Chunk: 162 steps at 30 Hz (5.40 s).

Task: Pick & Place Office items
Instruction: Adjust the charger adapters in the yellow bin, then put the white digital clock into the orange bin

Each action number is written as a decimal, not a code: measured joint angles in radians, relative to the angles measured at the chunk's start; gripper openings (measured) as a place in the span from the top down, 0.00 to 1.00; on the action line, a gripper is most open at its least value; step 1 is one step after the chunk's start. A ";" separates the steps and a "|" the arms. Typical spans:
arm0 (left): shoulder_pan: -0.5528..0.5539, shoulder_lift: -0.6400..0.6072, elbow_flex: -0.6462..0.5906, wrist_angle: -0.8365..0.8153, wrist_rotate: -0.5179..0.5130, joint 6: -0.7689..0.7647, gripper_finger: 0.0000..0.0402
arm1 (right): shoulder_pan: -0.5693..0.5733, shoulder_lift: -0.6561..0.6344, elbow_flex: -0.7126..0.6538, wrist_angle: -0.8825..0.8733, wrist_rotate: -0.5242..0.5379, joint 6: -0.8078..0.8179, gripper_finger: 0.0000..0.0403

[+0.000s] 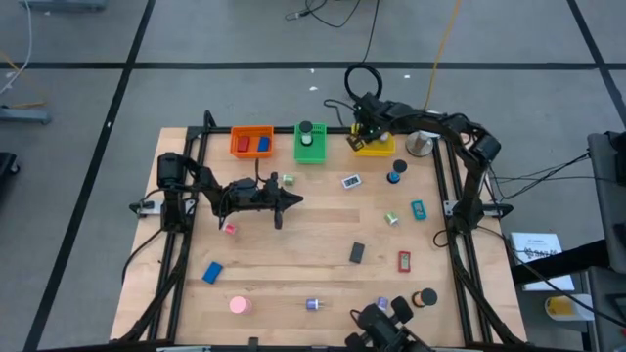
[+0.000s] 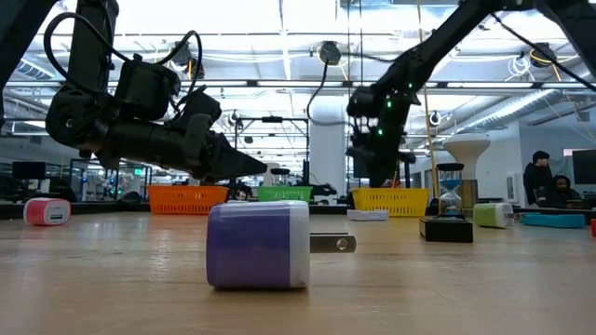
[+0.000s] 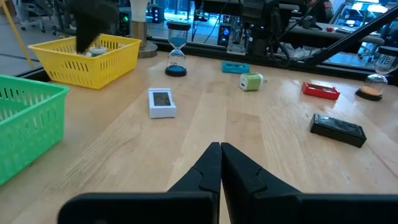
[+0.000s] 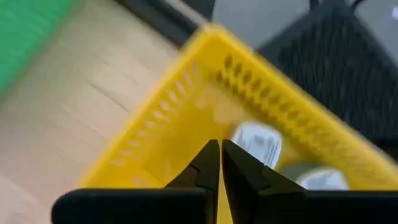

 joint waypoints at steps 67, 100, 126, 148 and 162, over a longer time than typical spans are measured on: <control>-0.008 0.000 0.000 -0.005 -0.002 0.011 0.97 | -0.052 -0.056 -0.049 -0.187 0.086 -0.114 0.96; -0.008 0.000 0.000 -0.009 -0.014 0.011 0.97 | -0.078 -0.004 -0.050 -0.134 0.162 -0.241 0.96; -0.008 0.000 0.025 -0.054 -0.020 -0.026 0.96 | 0.137 -0.415 -0.235 -0.023 0.112 -0.233 0.96; -0.089 0.000 0.103 -0.140 -0.050 0.008 0.98 | 0.404 -0.319 -0.284 -0.071 0.024 -0.368 0.64; -0.098 0.000 0.103 -0.145 -0.053 0.007 0.99 | 0.348 -0.081 -0.155 -0.104 -0.107 -0.652 0.31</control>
